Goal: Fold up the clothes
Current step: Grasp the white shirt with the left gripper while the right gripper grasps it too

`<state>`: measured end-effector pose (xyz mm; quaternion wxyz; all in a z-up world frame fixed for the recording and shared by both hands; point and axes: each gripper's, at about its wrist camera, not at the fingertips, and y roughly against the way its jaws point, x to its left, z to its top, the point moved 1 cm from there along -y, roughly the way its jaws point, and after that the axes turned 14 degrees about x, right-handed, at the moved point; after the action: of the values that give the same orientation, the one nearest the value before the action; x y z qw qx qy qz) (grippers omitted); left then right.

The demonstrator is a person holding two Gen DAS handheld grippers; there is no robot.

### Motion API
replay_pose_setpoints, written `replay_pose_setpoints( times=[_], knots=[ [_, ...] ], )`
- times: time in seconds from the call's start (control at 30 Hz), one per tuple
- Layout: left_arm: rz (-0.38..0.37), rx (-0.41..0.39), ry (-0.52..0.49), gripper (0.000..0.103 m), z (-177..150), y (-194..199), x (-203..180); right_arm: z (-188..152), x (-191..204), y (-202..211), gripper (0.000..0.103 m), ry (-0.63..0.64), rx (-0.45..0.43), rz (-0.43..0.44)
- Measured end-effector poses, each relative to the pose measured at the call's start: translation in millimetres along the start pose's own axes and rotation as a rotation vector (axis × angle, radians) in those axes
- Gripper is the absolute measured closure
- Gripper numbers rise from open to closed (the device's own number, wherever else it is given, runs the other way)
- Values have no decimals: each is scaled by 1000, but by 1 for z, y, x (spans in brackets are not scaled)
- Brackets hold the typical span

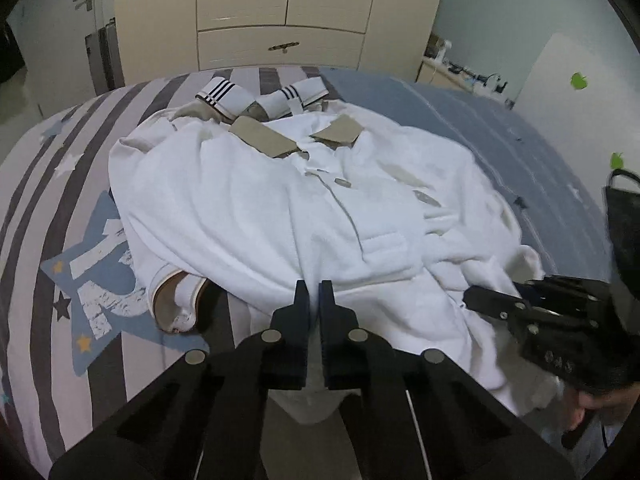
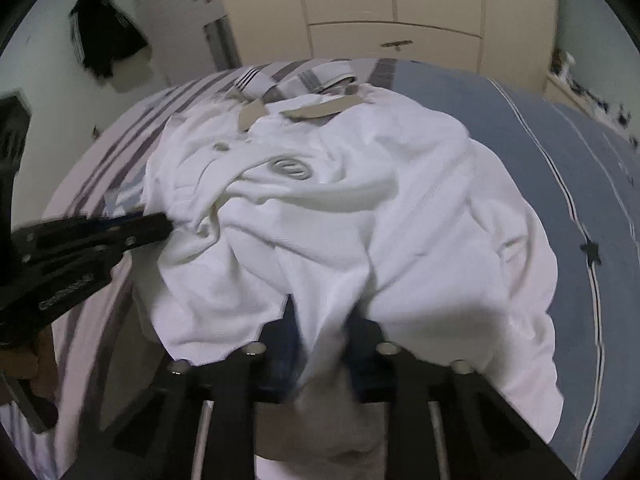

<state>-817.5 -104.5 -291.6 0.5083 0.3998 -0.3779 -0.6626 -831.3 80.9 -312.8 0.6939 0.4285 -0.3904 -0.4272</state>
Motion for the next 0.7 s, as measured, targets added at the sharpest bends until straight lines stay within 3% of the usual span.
replay_pose_setpoints(
  times=[0.2,0.33,0.5,0.7],
  knots=[
    [-75,-63,-17,101,-35,50,-6,-24,-8,26,94,4,-17,76],
    [-142,-68,-19,101,-90,90,-20,-61,-5,61,94,17,-50,107],
    [-225,3,17,101,-193,139,-43,-161,13,109,94,-8,-22,184],
    [-263,201,99,102,-346,192,-81,-312,59,145,94,19,123,213]
  ],
)
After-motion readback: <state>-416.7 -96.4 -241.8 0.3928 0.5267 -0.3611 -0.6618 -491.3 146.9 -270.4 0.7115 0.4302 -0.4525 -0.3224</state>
